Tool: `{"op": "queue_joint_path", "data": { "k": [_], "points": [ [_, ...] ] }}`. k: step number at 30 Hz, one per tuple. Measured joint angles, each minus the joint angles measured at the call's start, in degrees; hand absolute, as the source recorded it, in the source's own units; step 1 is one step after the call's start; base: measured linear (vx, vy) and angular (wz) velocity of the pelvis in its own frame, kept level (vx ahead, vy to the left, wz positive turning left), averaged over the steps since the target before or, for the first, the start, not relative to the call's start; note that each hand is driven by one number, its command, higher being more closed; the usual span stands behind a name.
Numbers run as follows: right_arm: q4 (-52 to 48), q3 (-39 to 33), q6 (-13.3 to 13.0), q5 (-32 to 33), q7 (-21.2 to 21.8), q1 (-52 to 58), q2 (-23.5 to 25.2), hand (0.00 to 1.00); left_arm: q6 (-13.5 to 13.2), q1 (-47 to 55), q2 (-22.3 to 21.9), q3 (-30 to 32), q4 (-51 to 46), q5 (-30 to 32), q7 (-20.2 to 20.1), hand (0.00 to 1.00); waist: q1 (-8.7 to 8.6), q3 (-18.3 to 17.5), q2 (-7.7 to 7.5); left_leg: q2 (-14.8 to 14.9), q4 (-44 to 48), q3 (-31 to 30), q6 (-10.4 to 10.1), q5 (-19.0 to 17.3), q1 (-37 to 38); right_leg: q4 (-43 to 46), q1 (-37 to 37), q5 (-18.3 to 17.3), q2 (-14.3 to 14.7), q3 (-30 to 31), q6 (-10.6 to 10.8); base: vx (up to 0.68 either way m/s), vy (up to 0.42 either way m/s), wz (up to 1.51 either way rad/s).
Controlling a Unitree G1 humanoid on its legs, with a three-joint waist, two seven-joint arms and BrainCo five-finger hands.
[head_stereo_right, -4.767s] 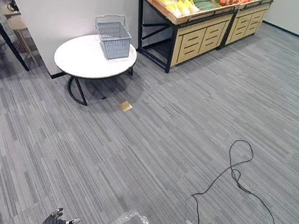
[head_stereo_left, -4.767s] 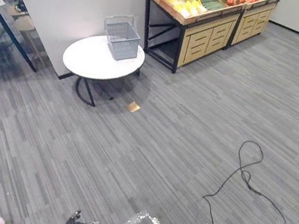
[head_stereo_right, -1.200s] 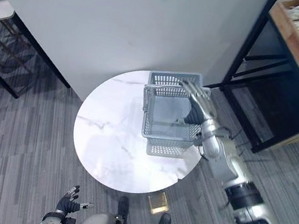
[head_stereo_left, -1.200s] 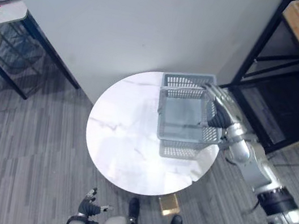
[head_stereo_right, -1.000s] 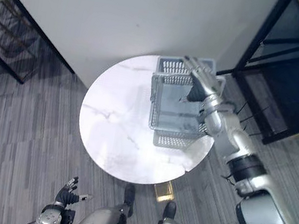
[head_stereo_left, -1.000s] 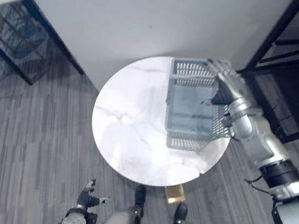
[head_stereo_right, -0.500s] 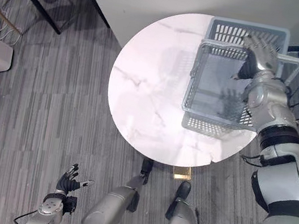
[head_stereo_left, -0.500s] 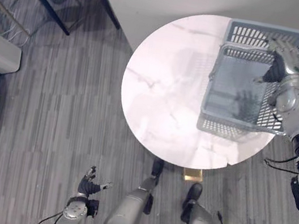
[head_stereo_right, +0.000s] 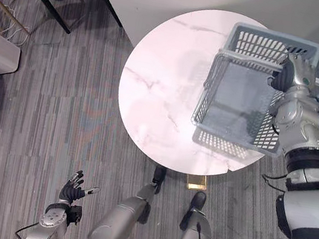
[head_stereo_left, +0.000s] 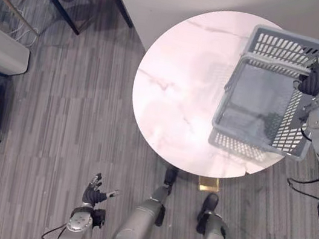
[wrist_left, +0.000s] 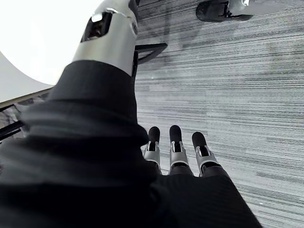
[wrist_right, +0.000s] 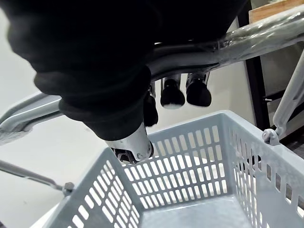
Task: Pick vegetable in the basket
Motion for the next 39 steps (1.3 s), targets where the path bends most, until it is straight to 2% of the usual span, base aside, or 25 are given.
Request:
{"op": "queue_joint_path", "data": {
  "k": [1,3,4,7,8,10,13,16,18,20,21,22,23,24,25,27,28,29,31,33,35,36,37,38,39],
  "points": [
    [-3.7,-3.3,0.1,2.4,0.0,5.3,2.9,1.0,0.2,0.6,-0.3,1.4,-2.4,0.0,0.0,0.0,-0.71,-0.5,-0.91,0.2,0.0,1.0,-0.6,-0.5,1.0,-1.3,1.1,0.6,0.2,0.9,0.2,0.05,0.001,-0.27],
    [-6.4,-5.0,0.2,4.1,0.1,8.7,4.4,1.0,0.3,0.9,-0.2,2.2,-3.7,0.0,0.0,0.0,-1.13,-0.9,-1.55,0.2,0.0,1.7,-0.8,-0.6,1.8,-2.3,2.0,1.2,0.4,1.7,0.3,0.04,0.011,-0.27],
    [-9.5,-6.9,0.2,5.7,0.3,12.3,6.1,1.0,0.7,1.3,-0.3,3.5,-4.8,0.0,-0.1,0.0,-1.98,-1.5,-1.98,0.2,0.0,2.3,-0.9,-0.9,2.6,-3.4,3.0,1.6,0.5,2.2,0.5,0.04,0.02,-0.22],
    [-16.1,-11.4,0.1,9.8,1.3,21.7,9.8,1.0,1.0,3.1,-0.7,6.2,-7.1,0.0,-1.1,0.0,-2.68,-5.1,-2.67,0.5,0.0,4.2,-0.1,-2.2,4.2,-5.7,4.7,2.7,1.1,4.1,0.9,0.08,0.024,-0.52],
    [-21.4,-15.7,-0.1,13.7,2.5,30.7,15.0,1.0,2.2,7.4,-1.4,8.4,-10.6,0.4,-1.5,0.0,-4.14,-9.5,-3.57,0.7,0.0,6.9,0.3,-4.4,7.2,-9.0,7.6,3.7,1.6,7.0,1.7,0.1,0.038,-0.73],
    [-22.7,-17.1,-0.1,14.8,2.6,32.9,16.3,1.0,2.5,7.6,-1.4,8.5,-10.7,1.2,-2.4,0.0,-5.29,-9.9,-3.55,0.7,0.0,7.6,0.5,-4.6,8.1,-10.1,8.8,4.3,1.6,7.5,2.0,0.05,0.033,-0.43],
    [-22.8,-19.3,-0.1,15.1,3.6,36.9,18.4,1.0,3.1,7.5,-2.0,8.8,-11.1,1.3,-2.5,0.0,-5.12,-11.2,-3.73,0.9,0.0,8.6,0.6,-5.3,8.7,-11.5,9.5,5.2,2.0,8.7,2.1,-0.01,0.017,-0.17],
    [-23.3,-19.4,0.1,16.3,5.2,41.2,25.8,1.0,3.5,10.8,-2.6,10.7,-14.8,2.1,-2.9,0.0,-4.97,-11.5,-4.93,1.5,0.1,12.0,0.8,-6.1,11.0,-12.0,10.8,5.9,2.5,11.4,1.9,0.03,-0.005,-0.44],
    [-25.3,-19.2,0.8,17.6,5.1,42.5,28.6,1.0,3.5,11.2,-2.6,11.0,-16.3,2.1,-2.9,0.0,-4.72,-11.0,-5.64,1.9,1.4,14.1,1.1,-6.3,10.7,-11.3,10.0,6.9,2.8,13.0,1.4,0.0,-0.021,-0.54],
    [-29.3,-17.3,1.1,19.1,4.7,42.8,31.5,1.0,3.5,10.1,-2.5,11.9,-18.8,2.1,-2.6,0.0,-4.15,-9.8,-7.31,4.0,11.1,16.7,1.2,-11.0,5.6,-8.9,7.2,7.2,3.6,14.8,1.4,-0.11,-0.055,-0.57],
    [-30.4,-17.0,1.2,19.3,4.6,43.0,31.8,1.0,3.5,9.5,-2.6,11.8,-19.5,2.1,-2.5,0.0,-4.03,-9.7,-7.5,4.8,13.6,17.0,1.2,-12.4,4.1,-8.4,6.6,7.0,3.9,15.0,1.6,-0.15,-0.047,-0.34],
    [-31.2,-17.0,1.4,19.6,4.5,43.4,32.1,1.0,3.5,8.3,-2.7,11.7,-20.4,2.2,-2.5,0.0,-3.81,-9.6,-7.52,6.2,17.1,17.3,2.2,-14.1,1.7,-8.3,6.0,6.4,4.4,15.1,3.0,-0.12,-0.036,-0.28],
    [-31.4,-17.1,1.4,19.7,4.5,43.8,32.2,1.0,3.5,7.6,-3.2,11.8,-21.1,2.2,-2.4,0.0,-3.15,-9.3,-7.01,7.7,17.9,17.7,2.8,-14.4,1.2,-2.9,4.2,4.6,4.8,14.1,2.4,-0.14,-0.032,-0.26],
    [-32.4,-17.2,1.4,19.7,4.5,45.1,32.6,1.0,3.5,7.0,-3.6,11.9,-21.6,2.3,-2.4,0.0,-2.67,-9.1,-7.08,8.1,18.5,17.7,2.8,-14.4,0.9,9.8,1.7,0.3,3.7,13.3,0.6,-0.09,-0.047,-0.07],
    [-33.2,-17.5,1.4,19.7,4.4,46.3,33.2,1.0,3.5,7.1,-4.1,11.7,-22.3,2.3,-2.4,0.0,-2.62,-9.1,-7.41,7.8,19.2,17.1,2.8,-14.4,1.1,18.9,2.4,-3.5,0.9,13.2,1.6,-0.06,-0.06,0.13],
    [-34.0,-18.2,1.3,19.7,4.2,47.7,34.3,1.0,3.5,7.0,-4.7,11.7,-23.3,2.4,-2.4,0.0,-2.11,-9.5,-8.16,7.3,21.7,15.8,2.6,-14.3,-1.0,25.8,6.1,-4.4,-3.4,14.8,2.4,-0.06,-0.151,0.33],
    [-34.0,-18.4,1.3,19.7,4.2,47.8,34.4,1.0,3.5,7.0,-4.8,11.7,-23.7,2.4,-2.4,0.0,-2.05,-9.6,-8.43,7.1,22.7,15.3,2.3,-14.0,-2.2,25.5,7.9,-4.2,-4.4,15.3,2.7,-0.16,-0.243,0.43],
    [-34.0,-19.2,1.5,19.8,3.4,47.1,34.4,1.0,3.8,6.7,-5.6,11.7,-23.8,2.4,-2.3,0.0,-1.64,-9.4,-8.67,7.3,23.5,14.6,0.5,-11.9,-4.2,22.1,9.0,-7.2,-3.2,15.2,6.1,-0.15,-0.195,0.37],
    [-34.0,-19.9,1.7,19.8,2.2,47.2,34.8,1.0,4.2,7.4,-7.1,11.2,-23.9,2.4,-2.3,0.0,-0.93,-9.5,-7.78,8.4,22.0,15.5,1.4,-9.2,-4.3,18.2,10.8,-9.7,-2.3,13.5,6.3,-0.15,-0.196,0.23],
    [-34.0,-20.1,1.6,21.0,1.8,47.3,34.8,1.0,4.4,8.9,-7.6,9.6,-23.9,2.3,-2.2,0.0,0.58,-9.8,-7.46,10.7,21.1,15.7,0.3,-5.9,-6.3,13.4,11.4,-13.6,-0.5,10.9,4.5,-0.24,-0.28,-0.02],
    [-33.6,-20.8,1.6,22.0,1.1,46.3,34.8,1.0,4.6,9.6,-8.1,9.3,-23.9,2.3,-2.1,0.0,0.57,-9.8,-6.91,11.8,17.8,14.8,-0.4,-1.2,-7.3,12.3,10.2,-14.7,1.4,9.3,2.9,-0.28,-0.232,0.27],
    [-32.0,-22.0,1.6,23.2,0.5,45.2,35.3,1.0,4.8,9.4,-8.4,9.2,-23.8,2.3,-2.2,0.0,-0.64,-9.5,-6.7,11.5,11.4,12.7,-1.7,7.8,-7.1,10.8,10.0,-13.5,2.0,6.6,0.8,-0.34,-0.239,0.6],
    [-31.4,-22.5,1.6,23.6,0.4,45.0,35.6,1.0,4.8,9.0,-8.4,9.2,-23.8,2.3,-2.3,0.0,-0.93,-9.2,-7.06,11.9,13.5,12.4,-1.8,6.2,-7.2,10.4,10.1,-12.9,1.9,5.6,-0.2,-0.4,-0.246,0.71],
    [-31.0,-23.1,1.6,24.3,-0.2,45.2,36.9,1.0,5.0,9.2,-8.2,9.2,-23.9,2.3,-2.3,0.0,-1.08,-8.6,-7.9,11.9,23.8,12.7,-0.5,-3.1,-7.6,10.4,10.4,-12.0,1.8,4.7,-1.7,-0.3,-0.173,0.32],
    [-31.2,-23.1,1.6,24.4,-0.4,45.6,37.5,1.0,5.0,9.6,-8.1,9.2,-23.9,2.3,-2.3,0.0,-1.13,-8.6,-8.04,12.0,30.7,12.9,-0.5,-8.8,-7.3,10.3,10.3,-11.2,1.7,4.6,-2.9,-0.33,-0.187,0.18]
  ]
}}
